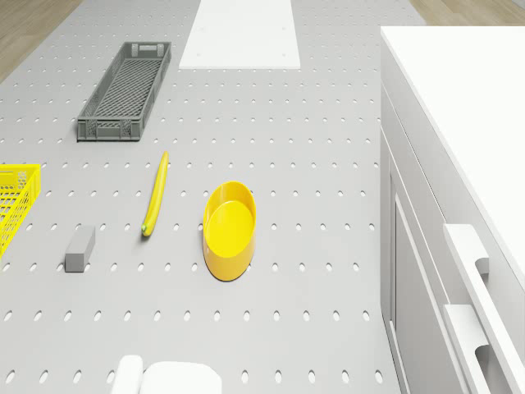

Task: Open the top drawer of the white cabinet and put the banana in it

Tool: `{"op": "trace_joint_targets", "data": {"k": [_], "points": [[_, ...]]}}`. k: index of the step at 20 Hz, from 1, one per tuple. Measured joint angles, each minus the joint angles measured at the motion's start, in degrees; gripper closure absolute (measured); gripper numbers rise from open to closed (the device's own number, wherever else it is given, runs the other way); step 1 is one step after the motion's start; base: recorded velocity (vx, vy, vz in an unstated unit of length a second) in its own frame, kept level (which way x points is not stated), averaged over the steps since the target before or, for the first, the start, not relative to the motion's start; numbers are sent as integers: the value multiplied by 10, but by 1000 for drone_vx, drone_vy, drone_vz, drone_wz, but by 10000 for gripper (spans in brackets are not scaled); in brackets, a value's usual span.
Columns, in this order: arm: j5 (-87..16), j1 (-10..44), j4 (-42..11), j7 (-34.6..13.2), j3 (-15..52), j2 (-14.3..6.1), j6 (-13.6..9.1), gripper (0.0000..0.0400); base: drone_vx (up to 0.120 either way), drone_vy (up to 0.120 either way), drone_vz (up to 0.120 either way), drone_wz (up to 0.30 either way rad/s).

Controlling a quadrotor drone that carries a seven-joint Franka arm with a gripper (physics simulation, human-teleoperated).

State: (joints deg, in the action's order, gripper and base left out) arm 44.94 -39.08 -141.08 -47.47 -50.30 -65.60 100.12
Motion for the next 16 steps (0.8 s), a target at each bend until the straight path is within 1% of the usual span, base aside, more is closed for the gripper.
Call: {"op": "trace_joint_targets", "data": {"k": [2, 3, 8, 16], "points": [[-2, -2, 0, -1, 0, -2, 2, 0, 120, -100, 0, 0], [-2, -2, 0, -2, -1, -3, 2, 0, 80, 0, 0, 0], [5, -7, -13, -2, 11, -6, 21, 0, 0, 0, 0, 0], [38, -19, -44, 7, 49, -6, 70, 0, 0, 0, 0, 0]]}}
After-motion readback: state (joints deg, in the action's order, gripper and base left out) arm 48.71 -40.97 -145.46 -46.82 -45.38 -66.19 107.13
